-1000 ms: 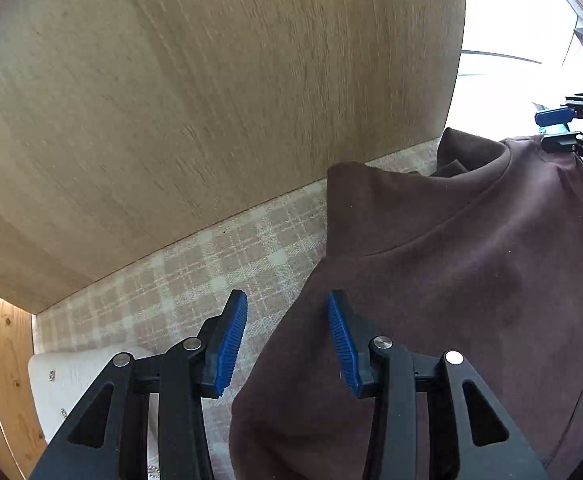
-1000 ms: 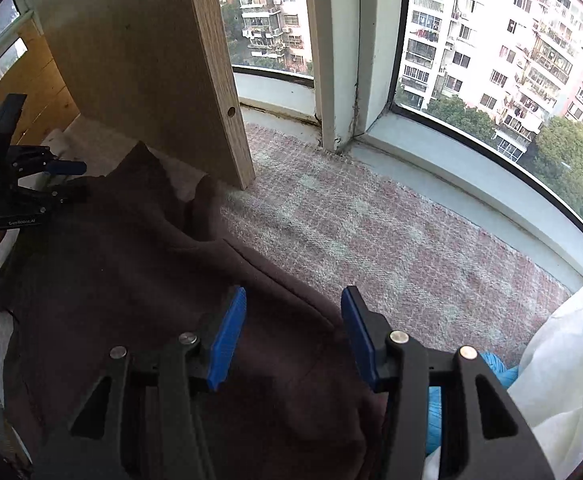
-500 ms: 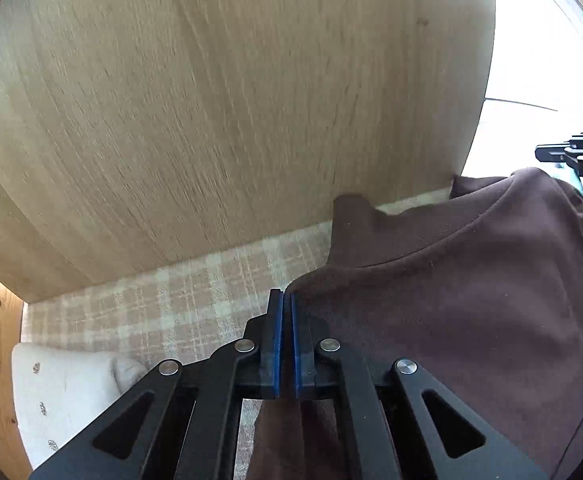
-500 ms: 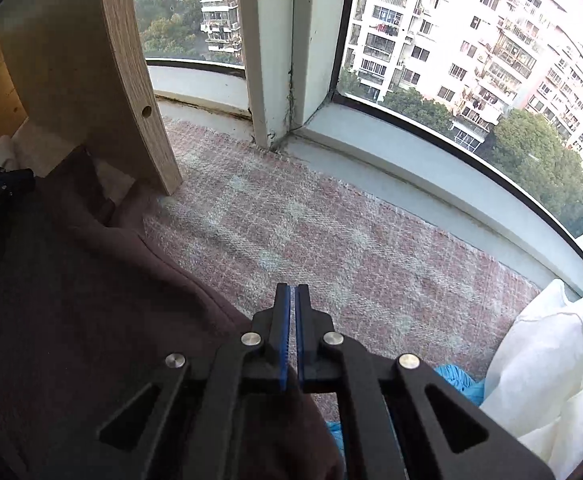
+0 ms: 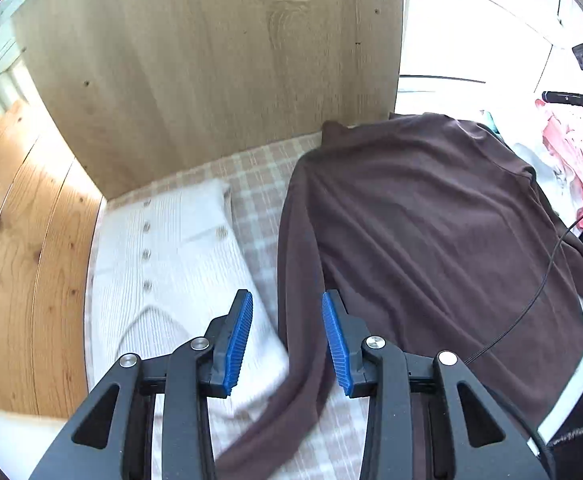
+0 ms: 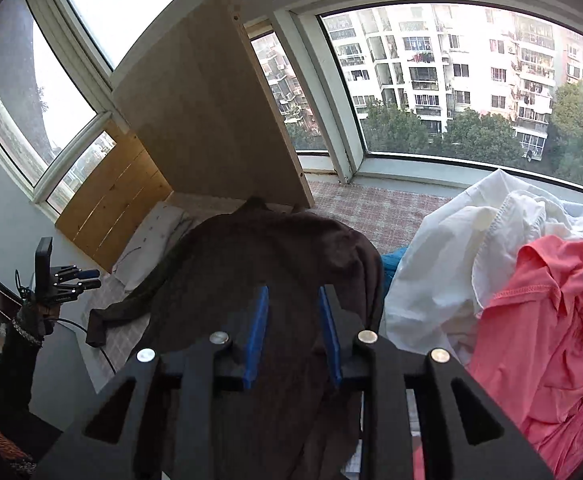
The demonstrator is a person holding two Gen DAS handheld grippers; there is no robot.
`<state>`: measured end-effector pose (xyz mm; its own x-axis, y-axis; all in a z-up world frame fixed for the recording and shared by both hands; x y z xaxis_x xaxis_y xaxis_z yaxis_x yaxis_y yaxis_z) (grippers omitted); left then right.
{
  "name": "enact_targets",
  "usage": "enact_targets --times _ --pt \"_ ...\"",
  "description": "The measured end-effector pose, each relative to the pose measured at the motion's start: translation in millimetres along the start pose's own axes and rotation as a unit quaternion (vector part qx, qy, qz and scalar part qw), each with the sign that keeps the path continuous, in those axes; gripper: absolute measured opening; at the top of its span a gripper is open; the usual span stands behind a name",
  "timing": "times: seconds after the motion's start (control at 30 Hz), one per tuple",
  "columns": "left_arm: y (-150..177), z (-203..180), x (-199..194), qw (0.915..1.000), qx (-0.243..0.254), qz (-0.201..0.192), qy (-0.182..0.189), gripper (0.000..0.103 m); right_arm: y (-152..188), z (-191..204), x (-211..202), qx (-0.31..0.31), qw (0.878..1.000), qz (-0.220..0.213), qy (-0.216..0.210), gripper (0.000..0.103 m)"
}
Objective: Fold clothes
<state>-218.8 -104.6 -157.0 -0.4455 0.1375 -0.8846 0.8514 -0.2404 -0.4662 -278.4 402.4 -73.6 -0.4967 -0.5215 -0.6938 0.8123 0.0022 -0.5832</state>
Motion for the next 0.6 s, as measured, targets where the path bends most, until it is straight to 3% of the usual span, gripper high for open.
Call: enact_targets --times 0.07,0.1,0.23,0.3,0.37,0.47,0.6 --pt "43.0 6.3 -16.1 0.9975 -0.057 0.016 0.039 0.04 34.1 4.8 -20.6 0.052 0.998 -0.002 -0.039 0.053" --pt "63.7 6.2 -18.8 0.9949 -0.079 0.028 0.057 0.044 56.9 7.7 -18.9 0.06 0.998 0.009 -0.03 0.058" --pt "127.5 -30.3 9.0 0.989 -0.083 0.075 0.096 0.044 165.0 14.1 14.4 0.099 0.99 0.091 0.036 0.058" --pt "152.5 -55.0 27.2 0.9847 -0.08 0.1 0.118 0.044 215.0 19.4 30.7 0.116 0.984 0.129 0.044 0.058" --pt "175.9 -75.6 36.7 0.985 -0.054 0.122 0.11 0.044 256.1 20.7 42.2 0.121 0.978 0.154 0.071 0.058" --pt "197.6 -90.6 43.7 0.9846 -0.04 0.136 0.103 0.044 295.2 25.9 59.2 0.135 0.97 0.185 0.084 0.058" --pt "204.7 -101.7 42.0 0.9844 -0.035 0.132 0.111 0.041 313.2 34.1 73.5 0.123 0.969 0.193 0.095 0.058"
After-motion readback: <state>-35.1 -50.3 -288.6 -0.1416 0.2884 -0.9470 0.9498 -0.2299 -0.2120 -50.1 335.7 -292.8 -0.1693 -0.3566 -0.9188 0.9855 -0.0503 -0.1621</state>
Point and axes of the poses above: each gripper's, at about its wrist camera, not at the fingertips, and x roughly the way its jaws point, z to its left, y to its underside, the point moved 7 cm from there along x, roughly the way its jaws point, and after that the axes turned 3 degrees about -x, right-handed, at the moved point
